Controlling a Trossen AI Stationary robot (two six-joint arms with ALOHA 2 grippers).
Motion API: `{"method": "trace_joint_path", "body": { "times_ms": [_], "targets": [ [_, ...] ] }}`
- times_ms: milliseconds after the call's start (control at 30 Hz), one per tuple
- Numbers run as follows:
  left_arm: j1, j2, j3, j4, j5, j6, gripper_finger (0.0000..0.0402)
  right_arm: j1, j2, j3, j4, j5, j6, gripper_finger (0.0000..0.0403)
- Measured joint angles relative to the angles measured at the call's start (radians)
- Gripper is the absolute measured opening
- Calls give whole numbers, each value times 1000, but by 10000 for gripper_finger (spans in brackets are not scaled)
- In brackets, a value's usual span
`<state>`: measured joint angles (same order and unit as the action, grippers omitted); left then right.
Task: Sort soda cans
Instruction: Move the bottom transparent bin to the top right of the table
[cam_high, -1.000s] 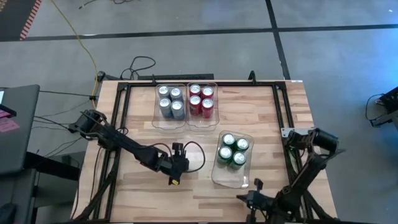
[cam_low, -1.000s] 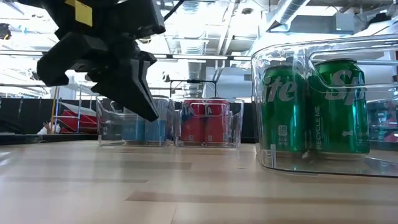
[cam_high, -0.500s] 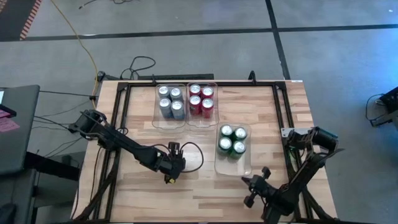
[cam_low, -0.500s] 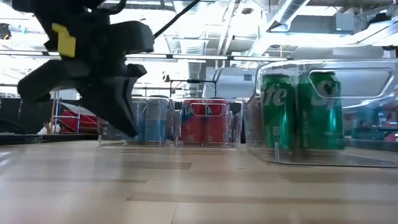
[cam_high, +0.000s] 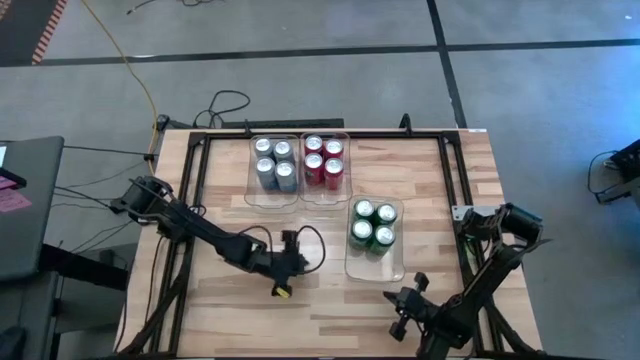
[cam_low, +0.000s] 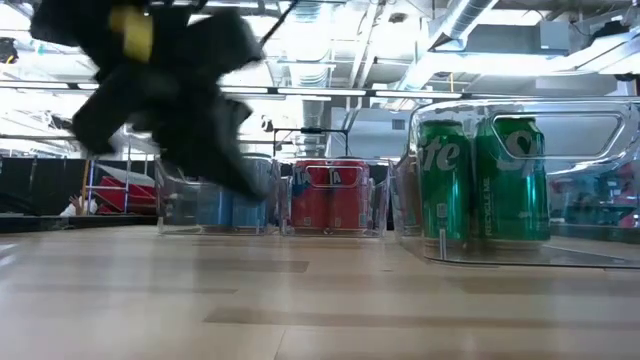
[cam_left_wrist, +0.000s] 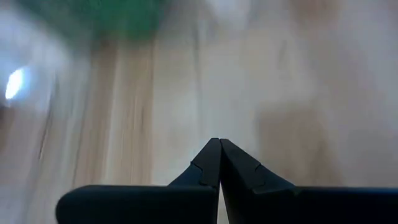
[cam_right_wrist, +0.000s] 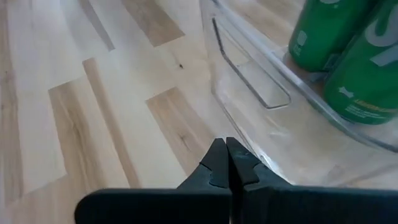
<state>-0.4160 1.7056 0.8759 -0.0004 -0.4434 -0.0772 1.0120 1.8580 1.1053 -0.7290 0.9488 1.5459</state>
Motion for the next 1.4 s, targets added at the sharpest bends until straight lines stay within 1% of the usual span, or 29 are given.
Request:
{"method": "trace_joint_path", "body": {
  "times_ms": [67, 167, 267, 367, 500, 600, 700, 800, 967, 1100, 1267, 1400],
  "targets": [
    [18, 13, 1, 147, 36, 63, 0, -1, 0, 0, 16, -1, -25, 0],
    [59, 22, 1, 265, 57, 98, 0, -1, -7, 0, 15, -4, -25, 0],
    [107, 33, 0, 294, 72, 113, 0, 1, -32, 0, 19, -3, -25, 0],
    [156, 80, 5, 395, 122, 142, 0, 1, -57, 0, 20, -3, -37, 0],
    [202, 156, 16, 516, 157, 185, 0, 1, -71, 0, 29, -2, -63, 0],
    [231, 204, 36, 563, 174, 197, 0, 1, -71, 0, 31, -3, -58, 0],
    [258, 244, 64, 579, 228, 195, 0, 4, -71, 0, 32, -3, -62, 0],
    [274, 282, 98, 591, 254, 196, 0, 6, -71, 0, 27, 0, -70, 0],
    [287, 338, 158, 599, 259, 205, 0, 6, -71, 0, 31, 1, -72, 0],
    [301, 356, 199, 588, 258, 216, 0, 8, -71, 0, 27, 1, -81, 0],
    [314, 354, 209, 593, 254, 215, 0, 7, -71, 0, 23, -1, -81, 0],
    [315, 355, 209, 535, 241, 194, 0, 6, -71, -23, 19, -4, -57, 0]
  ]
}}
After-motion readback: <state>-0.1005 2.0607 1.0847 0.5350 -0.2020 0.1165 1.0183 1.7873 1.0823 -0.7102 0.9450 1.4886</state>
